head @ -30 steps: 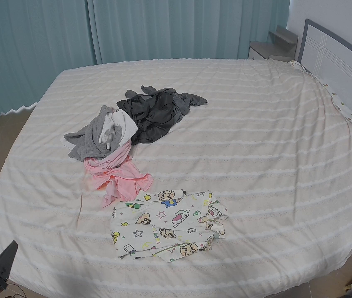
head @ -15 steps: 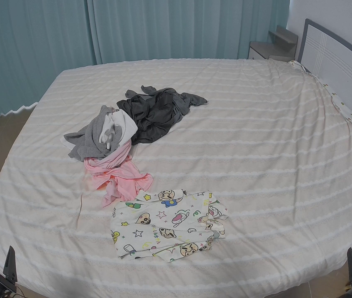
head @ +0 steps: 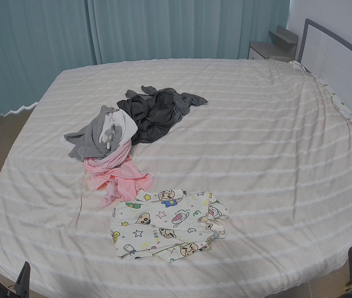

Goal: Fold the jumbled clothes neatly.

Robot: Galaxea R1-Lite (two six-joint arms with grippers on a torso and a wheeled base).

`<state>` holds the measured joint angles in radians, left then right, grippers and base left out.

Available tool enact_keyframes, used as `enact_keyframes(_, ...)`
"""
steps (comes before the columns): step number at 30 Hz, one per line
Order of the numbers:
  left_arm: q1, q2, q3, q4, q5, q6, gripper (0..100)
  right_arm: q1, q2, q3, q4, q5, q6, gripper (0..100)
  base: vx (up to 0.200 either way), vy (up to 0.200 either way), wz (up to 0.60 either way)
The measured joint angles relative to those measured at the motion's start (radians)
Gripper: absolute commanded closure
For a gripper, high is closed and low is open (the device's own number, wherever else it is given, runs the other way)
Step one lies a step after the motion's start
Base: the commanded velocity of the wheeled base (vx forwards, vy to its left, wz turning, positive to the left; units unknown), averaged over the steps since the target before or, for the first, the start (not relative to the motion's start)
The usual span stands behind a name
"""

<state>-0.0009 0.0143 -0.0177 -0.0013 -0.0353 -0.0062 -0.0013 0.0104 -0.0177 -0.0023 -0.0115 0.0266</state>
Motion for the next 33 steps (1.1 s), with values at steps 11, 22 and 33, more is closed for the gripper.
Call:
enact_keyframes(11,-0.001,-0.003,0.000,0.000,0.000,0.000,0,-0.001,0.000,0.000,0.000,0.003,-0.003,0,0.000,0.000,0.00)
enact_keyframes(22,-0.001,-0.003,0.000,0.000,0.000,0.000,0,0.000,0.001,0.000,0.000,0.004,0.000,0,0.000,0.000,0.00)
enact_keyframes(33,-0.001,-0.003,0.000,0.000,0.000,0.000,0,-0.001,0.001,0.000,0.000,0.005,-0.005,0,0.000,0.000,0.00)
